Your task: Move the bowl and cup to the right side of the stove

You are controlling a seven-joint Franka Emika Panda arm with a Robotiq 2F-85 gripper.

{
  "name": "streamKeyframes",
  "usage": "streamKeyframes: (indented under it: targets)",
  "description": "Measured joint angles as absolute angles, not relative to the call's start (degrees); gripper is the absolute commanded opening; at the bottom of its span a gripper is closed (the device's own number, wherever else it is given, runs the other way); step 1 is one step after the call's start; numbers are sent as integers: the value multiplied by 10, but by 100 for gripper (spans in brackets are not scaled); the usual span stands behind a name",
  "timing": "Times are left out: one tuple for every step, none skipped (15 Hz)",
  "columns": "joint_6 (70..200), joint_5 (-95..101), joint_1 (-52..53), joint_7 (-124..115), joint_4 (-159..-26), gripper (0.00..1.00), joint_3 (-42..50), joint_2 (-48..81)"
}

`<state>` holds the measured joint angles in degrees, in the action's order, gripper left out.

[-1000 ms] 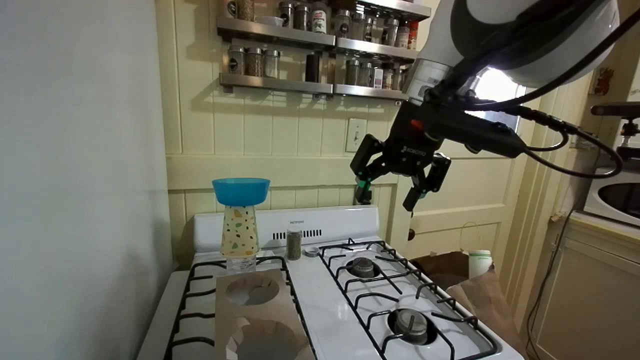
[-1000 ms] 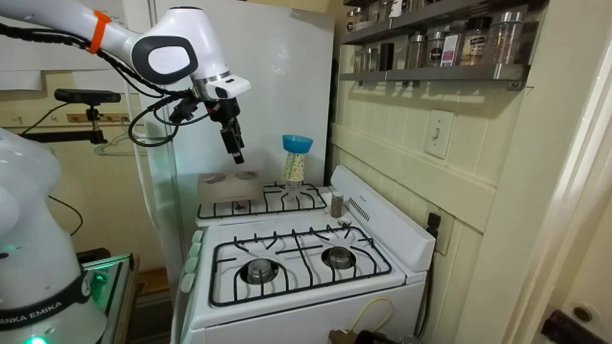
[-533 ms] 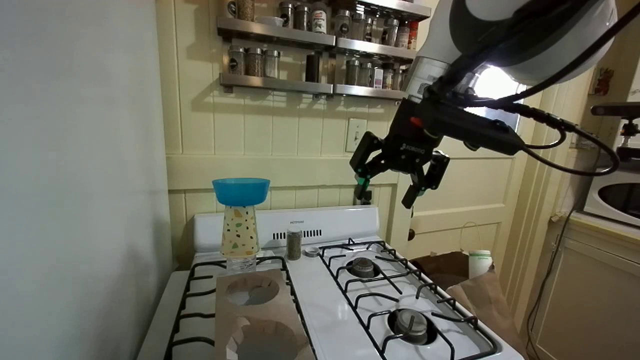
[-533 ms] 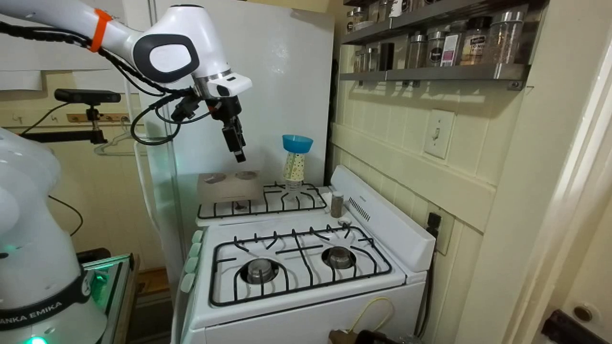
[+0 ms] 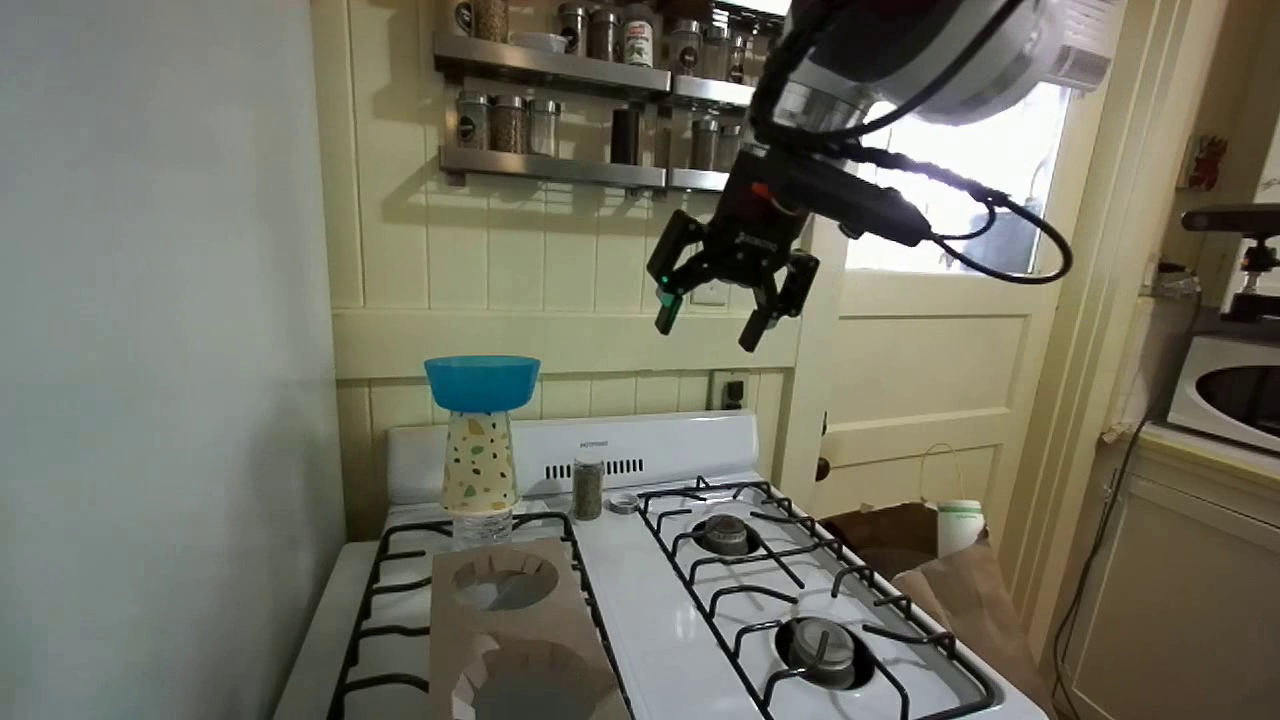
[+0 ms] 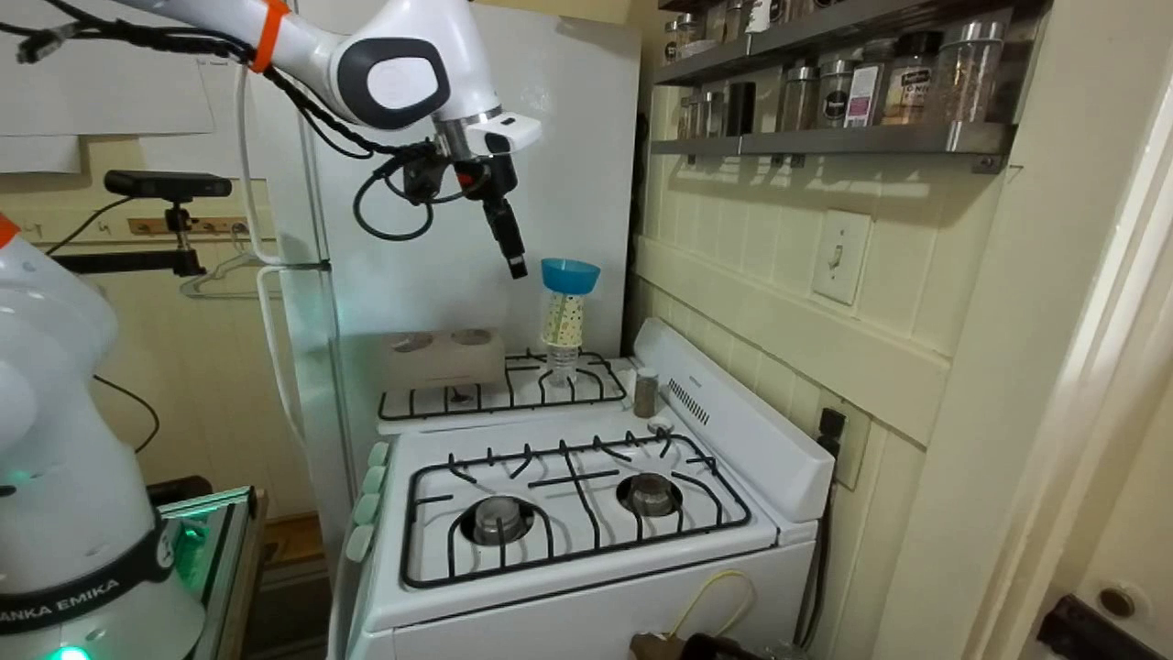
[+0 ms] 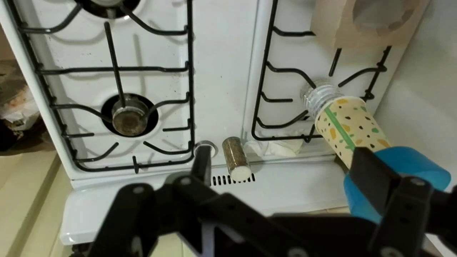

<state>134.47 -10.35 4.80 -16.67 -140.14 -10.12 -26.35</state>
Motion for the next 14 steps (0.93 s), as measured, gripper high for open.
streamKeyframes:
  targets:
    - [1345, -97, 47, -169, -1372, 100, -103, -238]
    - [1345, -91, 47, -173, -1342, 100, -105, -213]
    - [1345, -85, 46, -180, -1314, 100, -107, -189]
    - [1345, -78, 46, -191, -1287, 100, -110, -164]
    - [1345, -71, 46, -203, -1261, 100, -113, -139]
    - [1345, -69, 46, -212, -1238, 100, -116, -116]
    - [1344, -67, 47, -217, -1217, 100, -117, -93]
    - [1344, -67, 49, -219, -1198, 100, -118, -73]
    - [1339, -67, 52, -219, -1178, 100, -117, -52]
    - [1329, -67, 55, -220, -1159, 100, -117, -34]
    - [1322, -67, 57, -221, -1144, 100, -117, -19]
    - [1320, -67, 59, -222, -1134, 100, -117, -9]
    - [1318, -67, 60, -222, -1128, 100, -117, -3]
    - [1318, -67, 61, -222, -1126, 100, -116, -1]
